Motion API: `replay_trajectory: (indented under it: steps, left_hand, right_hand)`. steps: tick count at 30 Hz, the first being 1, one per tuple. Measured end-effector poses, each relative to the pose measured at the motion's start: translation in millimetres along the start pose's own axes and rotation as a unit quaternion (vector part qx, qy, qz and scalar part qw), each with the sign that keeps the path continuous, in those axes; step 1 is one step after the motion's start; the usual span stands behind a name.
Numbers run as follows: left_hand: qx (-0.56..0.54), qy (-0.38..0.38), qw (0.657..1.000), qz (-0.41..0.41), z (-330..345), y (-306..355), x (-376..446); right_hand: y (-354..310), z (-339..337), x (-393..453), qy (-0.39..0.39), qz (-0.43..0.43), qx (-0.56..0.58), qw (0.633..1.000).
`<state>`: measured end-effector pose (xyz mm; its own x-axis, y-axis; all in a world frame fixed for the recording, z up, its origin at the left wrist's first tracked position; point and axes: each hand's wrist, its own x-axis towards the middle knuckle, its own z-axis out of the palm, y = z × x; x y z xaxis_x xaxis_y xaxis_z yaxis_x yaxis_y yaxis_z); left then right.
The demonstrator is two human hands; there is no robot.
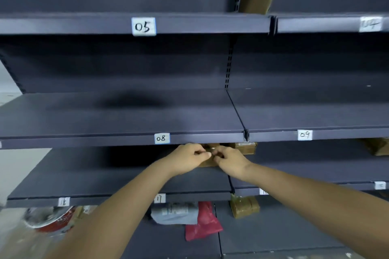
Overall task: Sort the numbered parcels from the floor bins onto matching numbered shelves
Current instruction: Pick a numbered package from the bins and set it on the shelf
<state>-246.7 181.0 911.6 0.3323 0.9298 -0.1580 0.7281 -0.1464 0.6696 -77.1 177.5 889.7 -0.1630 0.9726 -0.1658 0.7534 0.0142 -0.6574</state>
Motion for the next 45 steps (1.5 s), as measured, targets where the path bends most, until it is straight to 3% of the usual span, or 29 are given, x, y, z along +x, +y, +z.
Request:
replay_trajectory:
  steps: [7, 12, 19, 24, 34, 45]
  left_hand:
    - [0.063, 0.003, 0.99, 0.124, -37, 93, -28]
    - [0.104, -0.022, 0.974, 0.199, -34, 149, -27]
    - [0.135, -0.076, 0.943, 0.294, 9, 216, -12]
    - [0.154, -0.11, 0.925, 0.33, 49, 265, -1]
    - [0.314, -0.085, 0.84, 0.433, 157, 404, 19]
    - [0.331, -0.02, 0.78, 0.531, 320, 598, 32]
  right_hand:
    - [-31, -72, -75, 0.047, -0.082, -0.112, 0.989]
    - [-29, -120, -116, 0.047, -0.014, -0.173, 0.984]
    - [1, -168, -171, 0.16, 0.083, -0.186, 0.966]
    - [34, -200, -215, 0.194, 0.137, -0.226, 0.945]
    - [151, -289, -315, 0.249, 0.198, -0.332, 0.888]
    - [318, -423, -438, 0.294, 0.277, -0.375, 0.834]
